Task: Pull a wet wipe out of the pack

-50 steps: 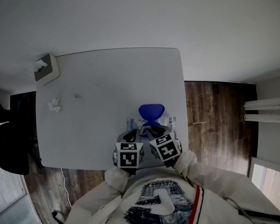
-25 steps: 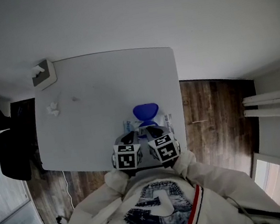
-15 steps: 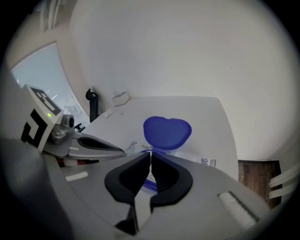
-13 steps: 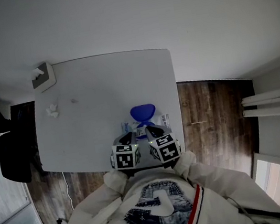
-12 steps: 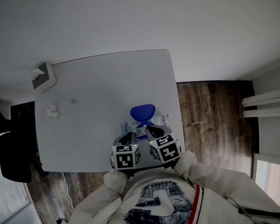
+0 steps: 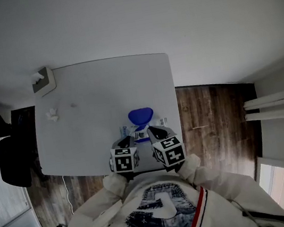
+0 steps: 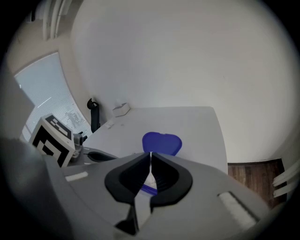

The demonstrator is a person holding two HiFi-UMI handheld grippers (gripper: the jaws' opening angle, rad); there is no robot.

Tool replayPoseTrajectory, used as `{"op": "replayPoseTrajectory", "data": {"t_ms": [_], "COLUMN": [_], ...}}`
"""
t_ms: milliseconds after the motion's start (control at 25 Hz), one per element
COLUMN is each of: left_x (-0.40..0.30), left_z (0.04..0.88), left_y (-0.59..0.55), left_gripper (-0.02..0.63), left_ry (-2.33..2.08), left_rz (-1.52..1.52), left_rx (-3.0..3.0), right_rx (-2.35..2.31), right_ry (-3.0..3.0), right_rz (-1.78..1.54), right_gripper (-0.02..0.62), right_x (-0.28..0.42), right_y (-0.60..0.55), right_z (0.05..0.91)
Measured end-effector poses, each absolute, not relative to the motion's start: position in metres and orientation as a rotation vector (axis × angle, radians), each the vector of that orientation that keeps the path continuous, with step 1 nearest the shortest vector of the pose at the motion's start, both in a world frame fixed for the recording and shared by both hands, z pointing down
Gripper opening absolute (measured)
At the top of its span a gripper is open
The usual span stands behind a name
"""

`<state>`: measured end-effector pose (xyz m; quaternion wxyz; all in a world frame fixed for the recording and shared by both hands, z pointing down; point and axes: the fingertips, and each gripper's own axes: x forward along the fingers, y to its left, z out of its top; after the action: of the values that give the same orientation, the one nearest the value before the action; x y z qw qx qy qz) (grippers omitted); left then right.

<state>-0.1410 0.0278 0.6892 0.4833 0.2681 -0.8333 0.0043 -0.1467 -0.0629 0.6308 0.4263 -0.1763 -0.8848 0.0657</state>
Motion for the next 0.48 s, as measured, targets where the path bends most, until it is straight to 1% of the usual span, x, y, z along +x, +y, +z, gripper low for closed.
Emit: {"op": "replayPoseTrajectory", "data": {"t_ms": [480], "left_x": [-0.144], "left_z": [0.688], "left_y": [0.028], "left_gripper": [0.012], "left_ry": [-2.041], "left_rz": [0.02], "left_rx": [0.604], "right_rx": [-0.461], "right_ry": [-2.279], "right_rz": [0.187], "right_gripper": [0.015], "right_x": [-0.158], "right_y": [-0.083], "right_z": [0.601]}}
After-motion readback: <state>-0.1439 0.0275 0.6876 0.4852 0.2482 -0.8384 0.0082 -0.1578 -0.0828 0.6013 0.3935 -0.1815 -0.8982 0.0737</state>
